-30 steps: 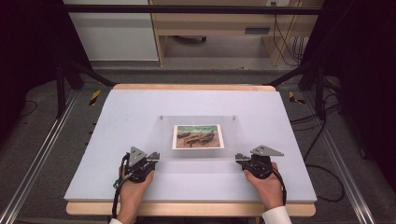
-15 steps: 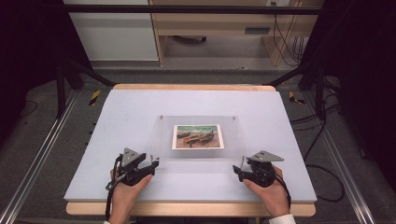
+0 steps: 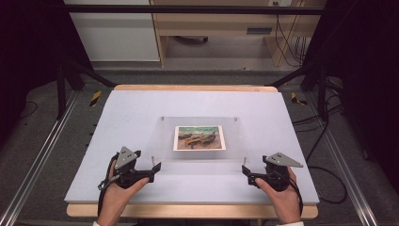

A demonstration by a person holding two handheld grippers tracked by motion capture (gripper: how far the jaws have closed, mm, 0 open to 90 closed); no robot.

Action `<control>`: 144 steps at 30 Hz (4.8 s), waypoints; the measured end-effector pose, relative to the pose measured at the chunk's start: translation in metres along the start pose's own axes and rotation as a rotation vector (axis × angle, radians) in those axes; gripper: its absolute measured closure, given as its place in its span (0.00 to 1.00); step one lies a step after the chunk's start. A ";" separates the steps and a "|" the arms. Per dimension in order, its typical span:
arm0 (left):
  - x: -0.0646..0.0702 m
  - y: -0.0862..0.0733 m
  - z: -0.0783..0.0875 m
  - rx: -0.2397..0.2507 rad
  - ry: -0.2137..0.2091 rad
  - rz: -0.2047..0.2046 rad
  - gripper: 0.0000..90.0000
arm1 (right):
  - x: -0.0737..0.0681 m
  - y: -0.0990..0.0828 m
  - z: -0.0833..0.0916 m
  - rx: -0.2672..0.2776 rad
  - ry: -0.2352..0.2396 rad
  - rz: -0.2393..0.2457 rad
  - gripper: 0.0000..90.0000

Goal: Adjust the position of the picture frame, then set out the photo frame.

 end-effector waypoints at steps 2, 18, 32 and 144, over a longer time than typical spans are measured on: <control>-0.001 0.004 0.002 0.019 -0.014 -0.012 0.07 | -0.002 0.006 0.001 0.027 0.005 0.016 0.10; 0.001 0.023 -0.010 0.004 -0.027 -0.104 0.11 | -0.004 0.029 0.001 0.099 0.003 0.046 0.14; -0.001 0.031 -0.035 -0.073 -0.068 -0.059 0.06 | -0.006 0.062 -0.044 0.042 0.044 0.051 0.18; -0.020 0.004 -0.067 -0.124 -0.160 0.336 0.20 | -0.006 0.020 -0.075 -0.130 0.182 -0.237 0.17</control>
Point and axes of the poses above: each handheld gripper's, and its own axes: z roughly backward along the jaws, y roughly out of its top, x roughly to its right, the point moved 10 cm from there along -z, roughly forward along the jaws, and after that the axes turned 11 degrees about x, right-handed, at the moved point
